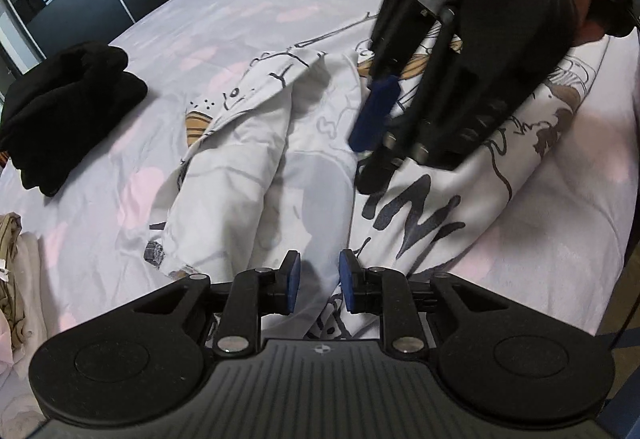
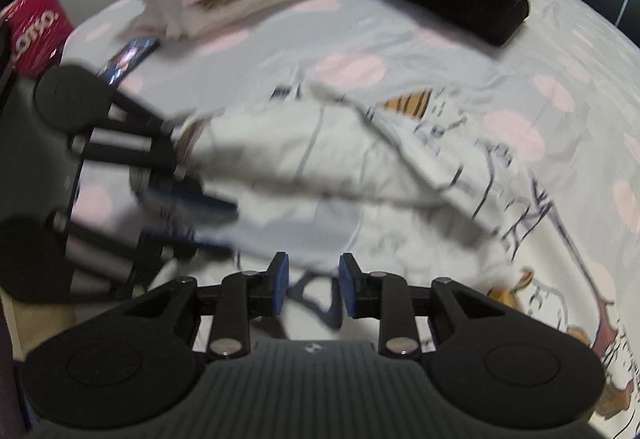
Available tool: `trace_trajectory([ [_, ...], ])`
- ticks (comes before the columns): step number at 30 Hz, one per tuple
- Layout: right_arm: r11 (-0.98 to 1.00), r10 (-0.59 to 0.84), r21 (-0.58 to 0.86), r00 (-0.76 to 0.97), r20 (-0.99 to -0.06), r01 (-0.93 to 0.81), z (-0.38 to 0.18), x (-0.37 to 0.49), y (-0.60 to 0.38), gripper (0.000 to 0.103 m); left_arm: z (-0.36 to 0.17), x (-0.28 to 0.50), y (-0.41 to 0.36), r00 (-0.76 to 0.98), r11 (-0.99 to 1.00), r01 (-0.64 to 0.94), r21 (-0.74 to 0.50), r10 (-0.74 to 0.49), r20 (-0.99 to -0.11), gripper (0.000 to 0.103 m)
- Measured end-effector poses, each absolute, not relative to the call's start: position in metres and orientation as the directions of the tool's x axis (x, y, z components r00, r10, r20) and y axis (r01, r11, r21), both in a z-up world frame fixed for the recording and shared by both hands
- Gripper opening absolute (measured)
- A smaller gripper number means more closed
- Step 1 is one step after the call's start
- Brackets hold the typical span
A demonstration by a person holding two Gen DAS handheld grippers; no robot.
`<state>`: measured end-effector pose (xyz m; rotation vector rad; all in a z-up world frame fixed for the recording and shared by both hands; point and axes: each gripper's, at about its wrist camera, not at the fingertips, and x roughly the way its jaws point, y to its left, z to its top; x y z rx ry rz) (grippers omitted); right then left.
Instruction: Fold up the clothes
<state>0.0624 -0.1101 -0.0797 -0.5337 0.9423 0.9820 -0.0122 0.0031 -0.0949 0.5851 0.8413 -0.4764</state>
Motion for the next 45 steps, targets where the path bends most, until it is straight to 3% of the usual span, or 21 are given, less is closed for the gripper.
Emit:
trace_trajectory([
  [7,0.469,0.442,-0.028,0.262,-0.858,-0.883,-0.089,0.065,-0.104,0.030,-0.094,-0.010,-0.002,0.574,0.734,0.613,0.292,-0.161,-0.803,0.016],
  [11,0.457,0.449,-0.054,0.282,-0.848,-0.888,-0.086,0.069,-0.093,0.025,-0.093,-0.007,-0.005,0.577,0.741,0.610,0.282,-0.171,-0.798,0.031],
  [14,0.460,0.456,-0.067,0.300,-0.838,-0.886,-0.082,0.075,-0.086,0.024,-0.095,-0.005,-0.007,0.588,0.737,0.606,0.301,-0.159,-0.793,0.032],
  [17,0.467,0.466,-0.066,0.309,-0.829,-0.882,-0.078,0.079,-0.083,0.024,-0.097,0.000,-0.004,0.601,0.750,0.578,0.320,-0.127,-0.790,0.006],
  [19,0.469,0.469,-0.068,0.313,-0.826,-0.881,-0.075,0.081,-0.083,0.024,-0.091,0.006,0.003,0.613,0.782,0.546,0.300,-0.129,-0.780,0.000],
  [26,0.493,0.495,-0.060,0.337,-0.801,-0.868,-0.055,0.087,-0.091,0.030,-0.051,0.047,0.067,0.630,0.943,0.333,0.012,-0.213,-0.747,0.000],
  [32,0.462,0.466,-0.079,0.318,-0.826,-0.883,-0.063,0.085,-0.084,0.031,-0.060,0.072,0.116,0.604,0.973,0.146,-0.180,-0.232,-0.762,0.000],
  [36,0.471,0.450,-0.070,0.308,-0.838,-0.879,-0.075,0.089,-0.078,0.031,-0.062,0.074,0.119,0.599,0.974,0.130,-0.186,-0.227,-0.768,0.000],
  [45,0.537,0.529,0.129,0.213,-0.822,-0.834,-0.084,0.108,-0.057,0.031,-0.062,0.071,0.119,0.600,0.972,0.156,-0.173,-0.232,-0.765,0.000],
])
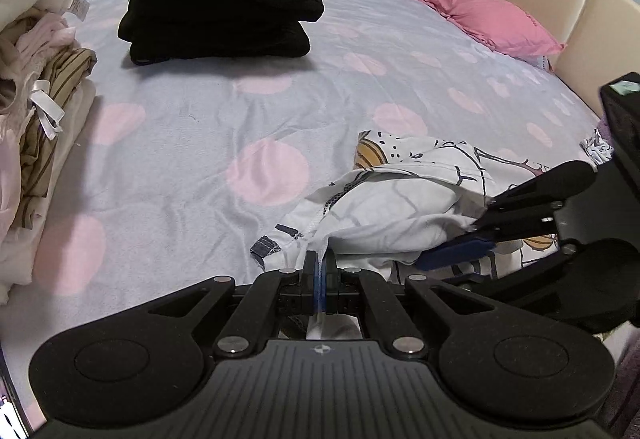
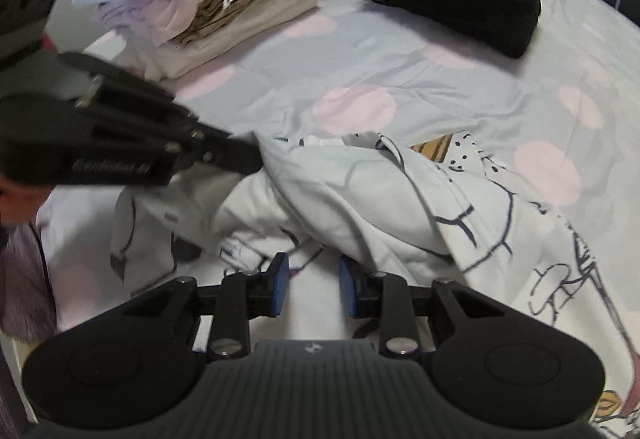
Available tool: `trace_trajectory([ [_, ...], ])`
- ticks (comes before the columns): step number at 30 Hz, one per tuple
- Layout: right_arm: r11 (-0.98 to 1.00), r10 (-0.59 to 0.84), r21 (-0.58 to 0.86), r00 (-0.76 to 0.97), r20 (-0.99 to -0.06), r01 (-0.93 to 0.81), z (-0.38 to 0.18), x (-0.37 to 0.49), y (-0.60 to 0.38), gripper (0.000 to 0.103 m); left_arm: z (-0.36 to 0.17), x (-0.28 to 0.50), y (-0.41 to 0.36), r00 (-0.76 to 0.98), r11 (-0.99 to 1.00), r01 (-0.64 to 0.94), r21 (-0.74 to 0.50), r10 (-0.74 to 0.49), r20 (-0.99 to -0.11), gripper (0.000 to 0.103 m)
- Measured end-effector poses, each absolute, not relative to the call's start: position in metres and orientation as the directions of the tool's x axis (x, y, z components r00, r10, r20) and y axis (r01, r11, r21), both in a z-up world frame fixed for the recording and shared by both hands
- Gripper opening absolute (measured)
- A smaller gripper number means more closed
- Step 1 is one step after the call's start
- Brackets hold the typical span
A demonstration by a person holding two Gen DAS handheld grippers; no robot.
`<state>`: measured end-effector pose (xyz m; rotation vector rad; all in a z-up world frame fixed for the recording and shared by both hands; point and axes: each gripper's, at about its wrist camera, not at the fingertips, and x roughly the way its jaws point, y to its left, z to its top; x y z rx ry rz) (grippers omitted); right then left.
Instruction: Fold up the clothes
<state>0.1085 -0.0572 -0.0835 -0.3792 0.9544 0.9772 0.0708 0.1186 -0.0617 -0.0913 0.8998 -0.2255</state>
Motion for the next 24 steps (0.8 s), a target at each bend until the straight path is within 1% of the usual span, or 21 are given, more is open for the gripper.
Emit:
trace_trajectory([
  [2,0.560,0.540,0.150,0.221,-0.812,-0.815,-0.085,0.113,-0.057,0.030,-0.062,0.070,0.118,0.599,0.972,0.160,-0.169,-0.232,-0.766,0.000],
  [4,0.565,0.559,0.178,0.215,-0.801,-0.805,-0.083,0.115,-0.059,0.015,-0.062,0.070,0.117,0.599,0.974,0.166,-0.157,-0.226,-0.768,0.000],
  [5,0.567,0.569,0.192,0.212,-0.795,-0.801,-0.081,0.116,-0.061,0.003,-0.061,0.070,0.117,0.599,0.974,0.169,-0.151,-0.223,-0.769,0.000],
  [9,0.562,0.598,0.235,0.194,-0.777,-0.793,-0.073,0.116,-0.068,0.002,-0.060,0.068,0.113,0.599,0.972,0.189,-0.136,-0.224,-0.769,0.000],
  [13,0.557,0.599,0.246,0.177,-0.781,-0.793,-0.059,0.102,-0.084,0.002,-0.056,0.059,0.100,0.610,0.963,0.253,-0.092,-0.233,-0.757,0.001],
  [14,0.561,0.609,0.269,0.170,-0.775,-0.783,-0.056,0.100,-0.091,0.002,-0.053,0.054,0.093,0.617,0.959,0.279,-0.058,-0.225,-0.754,0.006],
  [15,0.566,0.620,0.293,0.163,-0.768,-0.770,-0.053,0.098,-0.098,0.002,-0.051,0.048,0.086,0.627,0.953,0.303,-0.017,-0.213,-0.749,0.014],
  [18,0.578,0.659,0.371,0.147,-0.738,-0.727,-0.045,0.094,-0.117,0.002,-0.041,0.022,0.065,0.663,0.920,0.381,0.094,-0.201,-0.721,0.023],
  [21,0.582,0.696,0.432,0.146,-0.703,-0.689,-0.035,0.089,-0.134,0.002,-0.034,-0.007,0.046,0.688,0.872,0.454,0.183,-0.212,-0.694,0.023],
  [24,0.577,0.724,0.477,0.145,-0.675,-0.663,-0.027,0.084,-0.144,0.002,-0.034,-0.030,0.028,0.700,0.835,0.492,0.245,-0.213,-0.681,0.023],
])
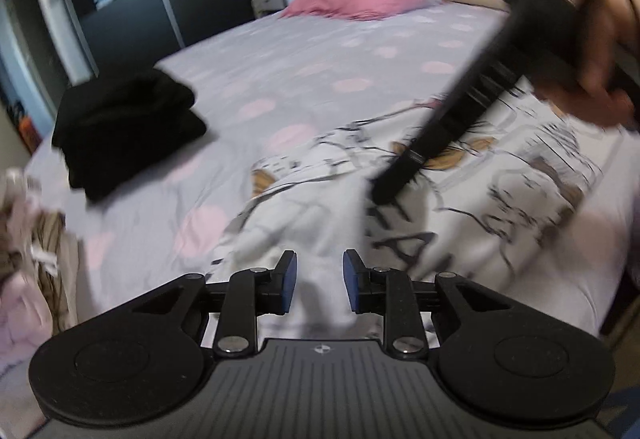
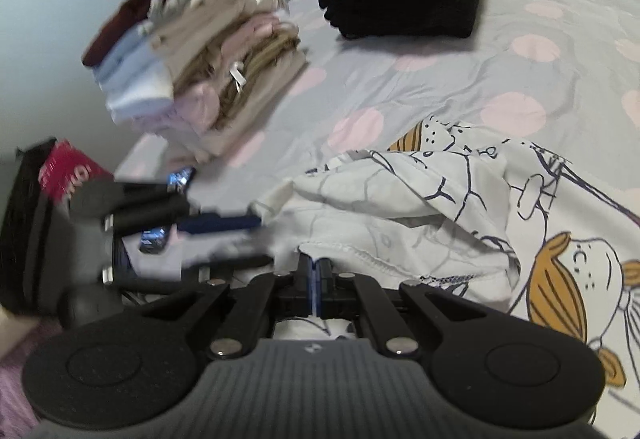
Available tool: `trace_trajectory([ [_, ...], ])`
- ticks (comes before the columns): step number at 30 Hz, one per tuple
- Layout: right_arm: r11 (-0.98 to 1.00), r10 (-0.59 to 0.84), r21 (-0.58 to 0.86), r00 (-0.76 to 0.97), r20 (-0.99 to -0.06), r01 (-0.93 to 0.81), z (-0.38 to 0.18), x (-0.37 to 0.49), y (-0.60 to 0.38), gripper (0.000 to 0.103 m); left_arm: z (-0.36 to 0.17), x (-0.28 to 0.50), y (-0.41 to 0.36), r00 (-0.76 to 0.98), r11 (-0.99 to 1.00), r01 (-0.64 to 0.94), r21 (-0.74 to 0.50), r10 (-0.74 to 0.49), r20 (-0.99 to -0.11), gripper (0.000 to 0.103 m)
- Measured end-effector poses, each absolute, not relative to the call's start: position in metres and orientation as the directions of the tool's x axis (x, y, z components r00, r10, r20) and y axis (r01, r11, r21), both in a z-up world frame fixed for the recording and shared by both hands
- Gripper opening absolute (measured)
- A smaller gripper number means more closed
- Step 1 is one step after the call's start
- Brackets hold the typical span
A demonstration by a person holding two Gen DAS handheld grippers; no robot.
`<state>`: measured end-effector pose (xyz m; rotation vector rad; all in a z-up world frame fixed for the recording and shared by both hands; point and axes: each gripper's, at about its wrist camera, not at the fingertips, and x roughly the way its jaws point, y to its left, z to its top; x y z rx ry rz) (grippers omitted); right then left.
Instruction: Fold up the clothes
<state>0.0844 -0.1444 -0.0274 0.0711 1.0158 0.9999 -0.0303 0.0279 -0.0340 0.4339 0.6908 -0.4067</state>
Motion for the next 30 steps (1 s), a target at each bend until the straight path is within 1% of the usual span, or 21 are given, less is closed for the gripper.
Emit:
trace_trajectory([
  [6,0.575,0.741,0.531,0.121,-0.661,-0.623,-0.019,0.073,-0.155,0.002,-0.054,-0.051,-0.011,0.719,0.800,0.490,0.347,-0.146,-0.679,0.024],
  [7,0.573,0.744,0.538,0.117,-0.658,-0.619,-0.019,0.071,-0.158,0.002,-0.056,-0.051,-0.016,0.727,0.799,0.482,0.359,-0.136,-0.673,0.025],
  [9,0.575,0.749,0.562,0.104,-0.655,-0.595,-0.019,0.067,-0.163,0.002,-0.058,-0.050,-0.024,0.746,0.806,0.457,0.377,-0.117,-0.655,0.033],
  [11,0.581,0.749,0.583,0.092,-0.656,-0.568,-0.023,0.065,-0.167,0.002,-0.060,-0.048,-0.031,0.766,0.814,0.427,0.394,-0.094,-0.636,0.034],
  [12,0.585,0.748,0.589,0.090,-0.658,-0.557,-0.025,0.064,-0.169,0.002,-0.060,-0.046,-0.034,0.770,0.814,0.422,0.398,-0.090,-0.631,0.033],
  [13,0.591,0.745,0.592,0.090,-0.661,-0.548,-0.028,0.063,-0.171,0.002,-0.061,-0.044,-0.037,0.769,0.813,0.427,0.395,-0.097,-0.632,0.029],
  [14,0.598,0.742,0.593,0.091,-0.664,-0.539,-0.031,0.063,-0.173,0.002,-0.062,-0.042,-0.039,0.760,0.810,0.441,0.386,-0.109,-0.641,0.012],
  [15,0.604,0.739,0.595,0.092,-0.668,-0.530,-0.034,0.063,-0.175,0.002,-0.062,-0.039,-0.040,0.746,0.807,0.455,0.375,-0.116,-0.656,0.003],
  [17,0.628,0.717,0.572,0.108,-0.688,-0.528,-0.037,0.063,-0.178,0.002,-0.063,-0.034,-0.037,0.713,0.806,0.480,0.347,-0.128,-0.690,0.001],
  [19,0.656,0.687,0.535,0.127,-0.716,-0.532,-0.040,0.065,-0.180,0.003,-0.061,-0.033,-0.033,0.667,0.799,0.523,0.297,-0.166,-0.727,0.001],
  [20,0.672,0.665,0.513,0.130,-0.735,-0.534,-0.043,0.066,-0.182,0.006,-0.061,-0.032,-0.031,0.632,0.788,0.554,0.267,-0.189,-0.752,0.001],
  [22,0.717,0.598,0.436,0.159,-0.786,-0.544,-0.048,0.068,-0.182,0.007,-0.063,-0.034,-0.029,0.554,0.748,0.622,0.230,-0.213,-0.805,0.001],
  [25,0.773,0.501,0.318,0.221,-0.837,-0.549,-0.056,0.072,-0.187,0.007,-0.067,-0.041,-0.025,0.515,0.725,0.653,0.218,-0.214,-0.830,0.003],
  [27,0.793,0.472,0.274,0.263,-0.842,-0.544,-0.058,0.078,-0.193,0.007,-0.068,-0.046,-0.022,0.507,0.726,0.655,0.211,-0.216,-0.835,0.015],
  [28,0.800,0.468,0.264,0.285,-0.837,-0.538,-0.058,0.082,-0.197,0.007,-0.068,-0.049,-0.021,0.509,0.724,0.656,0.212,-0.217,-0.833,0.020],
  [30,0.807,0.470,0.253,0.321,-0.822,-0.533,-0.057,0.089,-0.202,0.007,-0.068,-0.056,-0.020,0.532,0.716,0.656,0.241,-0.211,-0.820,0.038],
])
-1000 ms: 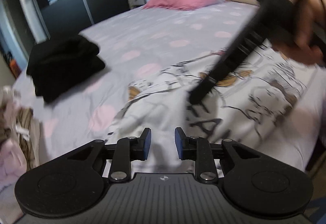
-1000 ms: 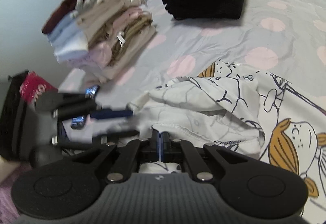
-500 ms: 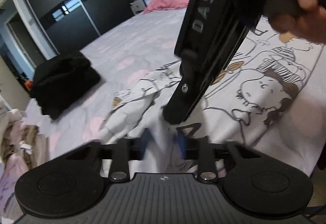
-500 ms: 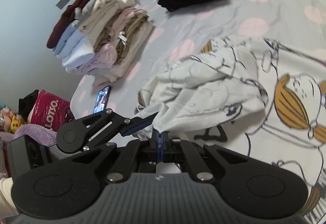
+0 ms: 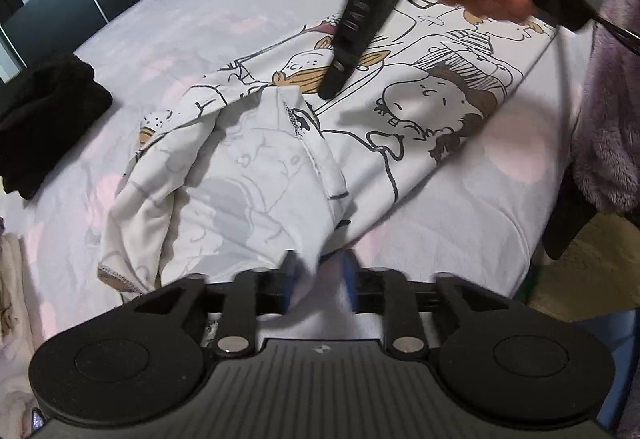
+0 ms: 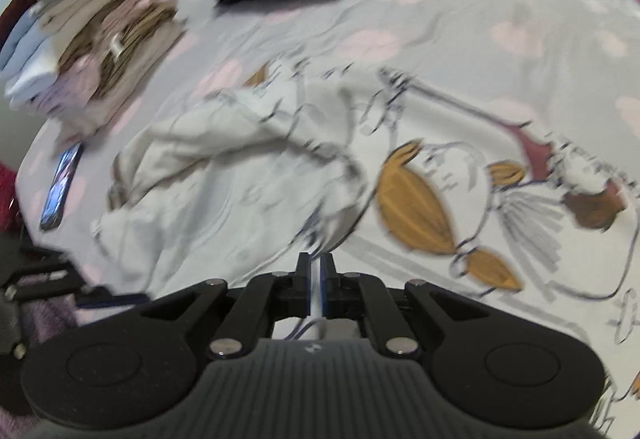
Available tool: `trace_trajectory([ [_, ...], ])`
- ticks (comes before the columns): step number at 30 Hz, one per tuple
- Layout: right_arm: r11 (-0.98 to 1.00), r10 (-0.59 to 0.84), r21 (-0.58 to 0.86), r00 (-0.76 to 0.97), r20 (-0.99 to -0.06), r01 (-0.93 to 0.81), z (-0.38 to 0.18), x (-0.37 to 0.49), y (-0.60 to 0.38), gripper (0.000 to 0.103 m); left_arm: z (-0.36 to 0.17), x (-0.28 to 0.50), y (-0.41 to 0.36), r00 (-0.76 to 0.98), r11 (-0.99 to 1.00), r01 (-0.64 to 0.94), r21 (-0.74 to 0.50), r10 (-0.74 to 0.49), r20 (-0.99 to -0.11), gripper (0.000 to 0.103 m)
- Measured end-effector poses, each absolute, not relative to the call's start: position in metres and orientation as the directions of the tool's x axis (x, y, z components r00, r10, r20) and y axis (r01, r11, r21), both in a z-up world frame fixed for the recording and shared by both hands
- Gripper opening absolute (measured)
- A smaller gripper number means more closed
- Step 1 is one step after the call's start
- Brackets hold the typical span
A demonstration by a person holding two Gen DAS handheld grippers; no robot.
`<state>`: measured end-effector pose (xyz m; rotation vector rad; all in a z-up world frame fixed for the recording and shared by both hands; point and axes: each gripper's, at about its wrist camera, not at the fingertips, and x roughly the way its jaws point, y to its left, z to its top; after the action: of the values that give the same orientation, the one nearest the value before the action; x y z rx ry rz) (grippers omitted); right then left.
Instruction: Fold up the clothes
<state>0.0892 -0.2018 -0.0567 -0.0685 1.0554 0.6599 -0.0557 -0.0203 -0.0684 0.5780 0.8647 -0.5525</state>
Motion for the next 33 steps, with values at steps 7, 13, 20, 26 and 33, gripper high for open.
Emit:
trace_trajectory([
  [7,0.795,0.451,0.149,0.408,-0.794,-0.588,-0.060,0.112,-0.196,0.009,-0.079,-0.065,-0.027,0.621,0.659,0.648,0.381,-0.168,-0.766,0.044],
  [13,0.759,0.440,0.070,0.431,-0.788,-0.647,-0.070,0.125,-0.181,0.035,-0.084,-0.050,-0.029,0.612,0.659,0.653,0.374,-0.168,-0.773,0.030],
  [20,0.741,0.462,0.091,0.407,-0.788,-0.665,-0.074,0.139,-0.177,0.003,-0.077,-0.031,-0.016,0.566,0.716,0.645,0.268,-0.212,-0.797,0.006],
  [26,0.836,0.384,0.067,0.495,-0.779,-0.544,-0.057,0.170,-0.197,0.002,-0.053,-0.005,0.006,0.470,0.784,0.621,-0.015,-0.387,-0.793,0.004],
  [33,0.850,0.357,0.072,0.471,-0.806,-0.521,-0.065,0.180,-0.202,0.003,-0.065,0.007,0.006,0.390,0.773,0.632,-0.047,-0.370,-0.843,0.004],
])
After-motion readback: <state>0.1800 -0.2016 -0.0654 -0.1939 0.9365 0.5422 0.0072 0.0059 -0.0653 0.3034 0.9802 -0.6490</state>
